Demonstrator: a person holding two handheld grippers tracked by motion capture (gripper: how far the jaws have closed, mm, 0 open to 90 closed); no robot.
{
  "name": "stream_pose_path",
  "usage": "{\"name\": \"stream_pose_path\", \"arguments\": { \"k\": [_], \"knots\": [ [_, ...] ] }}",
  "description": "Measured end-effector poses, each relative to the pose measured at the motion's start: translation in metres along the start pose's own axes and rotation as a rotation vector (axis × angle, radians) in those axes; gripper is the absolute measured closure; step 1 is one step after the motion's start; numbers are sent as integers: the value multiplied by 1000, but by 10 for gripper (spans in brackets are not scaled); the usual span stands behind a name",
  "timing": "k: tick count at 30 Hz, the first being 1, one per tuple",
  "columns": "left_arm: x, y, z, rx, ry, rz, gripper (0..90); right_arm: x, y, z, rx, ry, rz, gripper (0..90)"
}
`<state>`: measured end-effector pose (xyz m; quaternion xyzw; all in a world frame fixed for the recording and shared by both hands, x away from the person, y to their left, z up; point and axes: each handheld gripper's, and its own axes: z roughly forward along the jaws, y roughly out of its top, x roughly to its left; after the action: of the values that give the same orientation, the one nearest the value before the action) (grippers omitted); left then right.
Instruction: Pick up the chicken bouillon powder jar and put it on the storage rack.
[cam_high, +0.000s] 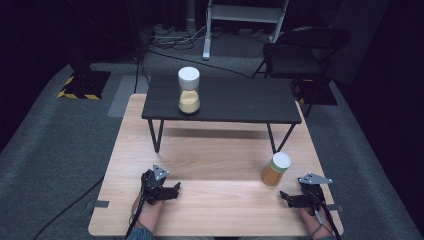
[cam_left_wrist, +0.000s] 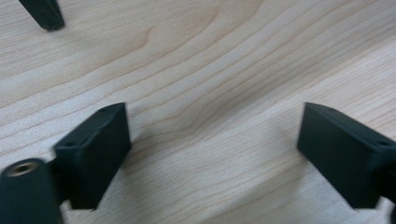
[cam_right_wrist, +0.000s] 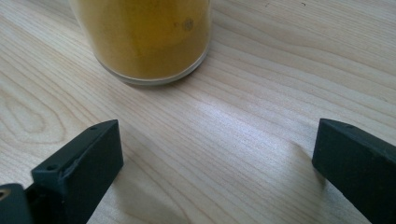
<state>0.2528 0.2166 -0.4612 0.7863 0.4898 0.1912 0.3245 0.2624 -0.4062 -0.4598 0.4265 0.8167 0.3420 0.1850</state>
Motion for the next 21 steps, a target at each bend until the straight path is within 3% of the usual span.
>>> {"name": "stream_pose_path", "arguments": {
  "k": [8, 21],
  "knots": [
    [1, 3, 2, 16, -7, 6, 11, 0, 0, 0, 0, 2, -2, 17],
    [0, 4, 2, 18, -4, 3, 5, -1, 0, 0, 1, 3, -2, 18]
  ]
}}
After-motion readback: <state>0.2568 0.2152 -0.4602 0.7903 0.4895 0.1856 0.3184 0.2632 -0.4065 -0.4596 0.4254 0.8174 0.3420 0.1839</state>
